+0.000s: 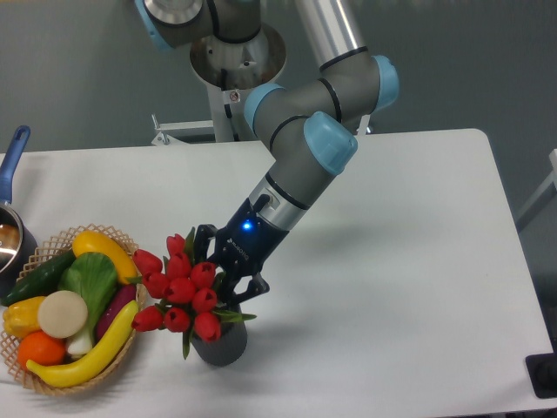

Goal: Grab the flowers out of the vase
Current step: 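Lift the gripped tulips up out of the black vase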

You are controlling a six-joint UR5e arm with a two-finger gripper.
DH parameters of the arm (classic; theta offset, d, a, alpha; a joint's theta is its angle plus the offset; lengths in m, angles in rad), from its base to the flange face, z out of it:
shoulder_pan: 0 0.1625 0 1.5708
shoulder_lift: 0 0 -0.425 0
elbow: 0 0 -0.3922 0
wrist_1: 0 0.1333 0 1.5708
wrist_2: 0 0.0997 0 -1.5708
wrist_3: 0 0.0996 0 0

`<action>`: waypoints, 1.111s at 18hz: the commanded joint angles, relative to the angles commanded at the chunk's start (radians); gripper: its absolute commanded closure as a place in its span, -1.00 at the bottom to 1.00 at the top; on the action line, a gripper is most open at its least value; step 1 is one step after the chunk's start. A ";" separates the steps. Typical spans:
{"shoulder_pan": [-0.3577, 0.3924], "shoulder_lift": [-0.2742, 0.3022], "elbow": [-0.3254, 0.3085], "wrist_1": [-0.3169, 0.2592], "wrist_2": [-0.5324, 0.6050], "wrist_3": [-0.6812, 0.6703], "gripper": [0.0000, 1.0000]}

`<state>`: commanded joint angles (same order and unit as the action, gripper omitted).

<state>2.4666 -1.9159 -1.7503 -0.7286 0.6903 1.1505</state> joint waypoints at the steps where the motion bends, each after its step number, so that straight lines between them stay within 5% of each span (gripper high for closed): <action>1: 0.002 0.002 0.000 0.000 0.000 0.000 0.17; 20: 0.055 0.107 0.028 -0.002 -0.149 -0.215 0.17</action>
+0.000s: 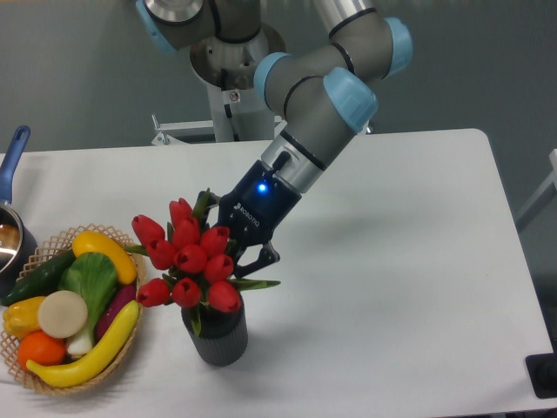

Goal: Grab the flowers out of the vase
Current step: 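Lift the gripped tulips up out of the black vase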

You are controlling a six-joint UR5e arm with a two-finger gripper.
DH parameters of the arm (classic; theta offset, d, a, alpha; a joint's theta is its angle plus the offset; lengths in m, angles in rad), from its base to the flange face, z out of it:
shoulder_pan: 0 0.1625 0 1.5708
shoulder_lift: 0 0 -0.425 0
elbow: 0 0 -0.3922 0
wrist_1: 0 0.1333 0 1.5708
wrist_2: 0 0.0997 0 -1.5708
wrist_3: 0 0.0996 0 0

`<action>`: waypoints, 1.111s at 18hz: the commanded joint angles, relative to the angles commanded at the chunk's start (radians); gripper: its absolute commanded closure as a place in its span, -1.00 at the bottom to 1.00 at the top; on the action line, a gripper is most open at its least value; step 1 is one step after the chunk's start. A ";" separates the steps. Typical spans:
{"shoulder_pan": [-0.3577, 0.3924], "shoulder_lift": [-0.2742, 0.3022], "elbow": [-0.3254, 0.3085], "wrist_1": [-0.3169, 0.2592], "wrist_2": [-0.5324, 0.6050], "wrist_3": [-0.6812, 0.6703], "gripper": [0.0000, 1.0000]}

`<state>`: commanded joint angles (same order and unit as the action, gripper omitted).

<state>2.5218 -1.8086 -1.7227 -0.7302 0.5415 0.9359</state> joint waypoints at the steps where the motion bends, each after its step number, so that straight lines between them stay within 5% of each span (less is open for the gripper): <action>1: 0.003 0.002 0.009 0.000 0.000 -0.028 0.17; 20: 0.021 0.031 0.150 0.000 -0.038 -0.289 0.17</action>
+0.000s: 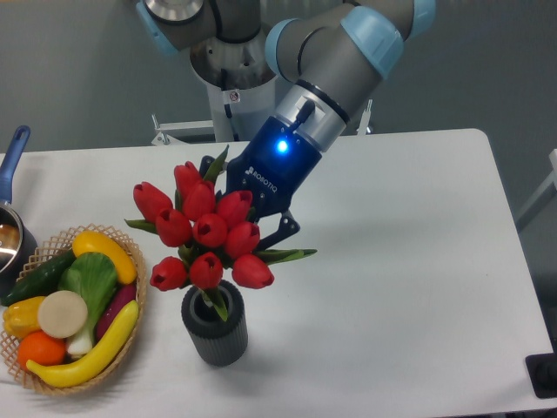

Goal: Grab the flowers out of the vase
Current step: 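Lift the gripped tulips up out of the black vase, then carry the tulip bunch away from the vase, holding it raised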

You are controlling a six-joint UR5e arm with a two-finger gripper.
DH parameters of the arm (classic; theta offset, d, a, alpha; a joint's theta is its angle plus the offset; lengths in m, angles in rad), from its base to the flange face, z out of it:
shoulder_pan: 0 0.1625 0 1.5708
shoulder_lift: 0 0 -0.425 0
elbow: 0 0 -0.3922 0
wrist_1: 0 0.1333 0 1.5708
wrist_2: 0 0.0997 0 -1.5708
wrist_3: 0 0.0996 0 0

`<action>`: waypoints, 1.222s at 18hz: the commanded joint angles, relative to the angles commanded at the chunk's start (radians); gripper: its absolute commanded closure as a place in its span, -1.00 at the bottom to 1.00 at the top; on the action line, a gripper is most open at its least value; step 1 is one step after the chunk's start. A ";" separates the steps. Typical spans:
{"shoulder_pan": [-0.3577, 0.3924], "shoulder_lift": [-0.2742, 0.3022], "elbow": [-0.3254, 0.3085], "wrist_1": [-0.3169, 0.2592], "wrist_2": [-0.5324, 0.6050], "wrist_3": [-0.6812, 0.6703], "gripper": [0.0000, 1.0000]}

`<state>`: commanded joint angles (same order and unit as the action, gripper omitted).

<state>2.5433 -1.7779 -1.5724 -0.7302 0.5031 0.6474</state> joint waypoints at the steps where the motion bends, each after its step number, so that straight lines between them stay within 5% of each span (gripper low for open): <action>1: 0.002 0.000 0.011 0.000 0.000 -0.006 0.17; 22: 0.163 -0.046 0.107 0.000 0.015 0.054 0.16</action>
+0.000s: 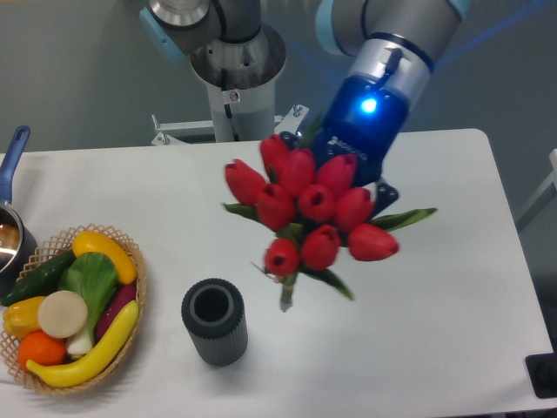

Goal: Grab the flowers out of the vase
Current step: 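Carry the tulip bunch away from the vase, holding it raised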

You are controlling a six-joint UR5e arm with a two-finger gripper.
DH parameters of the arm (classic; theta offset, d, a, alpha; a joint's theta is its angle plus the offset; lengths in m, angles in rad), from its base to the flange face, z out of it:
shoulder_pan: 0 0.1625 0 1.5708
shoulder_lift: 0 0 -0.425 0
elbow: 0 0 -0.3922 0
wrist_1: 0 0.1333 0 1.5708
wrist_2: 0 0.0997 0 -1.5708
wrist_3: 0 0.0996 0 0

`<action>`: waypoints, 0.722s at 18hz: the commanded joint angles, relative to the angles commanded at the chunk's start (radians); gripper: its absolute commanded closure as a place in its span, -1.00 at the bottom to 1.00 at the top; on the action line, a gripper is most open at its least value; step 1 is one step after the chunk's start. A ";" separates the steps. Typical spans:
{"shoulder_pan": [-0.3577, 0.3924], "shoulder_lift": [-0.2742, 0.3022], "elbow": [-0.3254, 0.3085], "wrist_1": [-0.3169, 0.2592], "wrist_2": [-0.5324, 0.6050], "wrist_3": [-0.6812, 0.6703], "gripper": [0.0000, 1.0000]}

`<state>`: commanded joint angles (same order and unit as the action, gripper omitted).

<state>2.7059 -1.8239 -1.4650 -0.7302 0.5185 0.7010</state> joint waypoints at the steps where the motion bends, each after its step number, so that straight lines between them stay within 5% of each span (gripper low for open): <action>1: 0.008 -0.002 0.000 0.000 0.000 0.008 0.16; 13: 0.084 -0.025 -0.014 0.002 -0.006 0.060 0.16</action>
<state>2.7902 -1.8484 -1.4788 -0.7287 0.5124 0.7609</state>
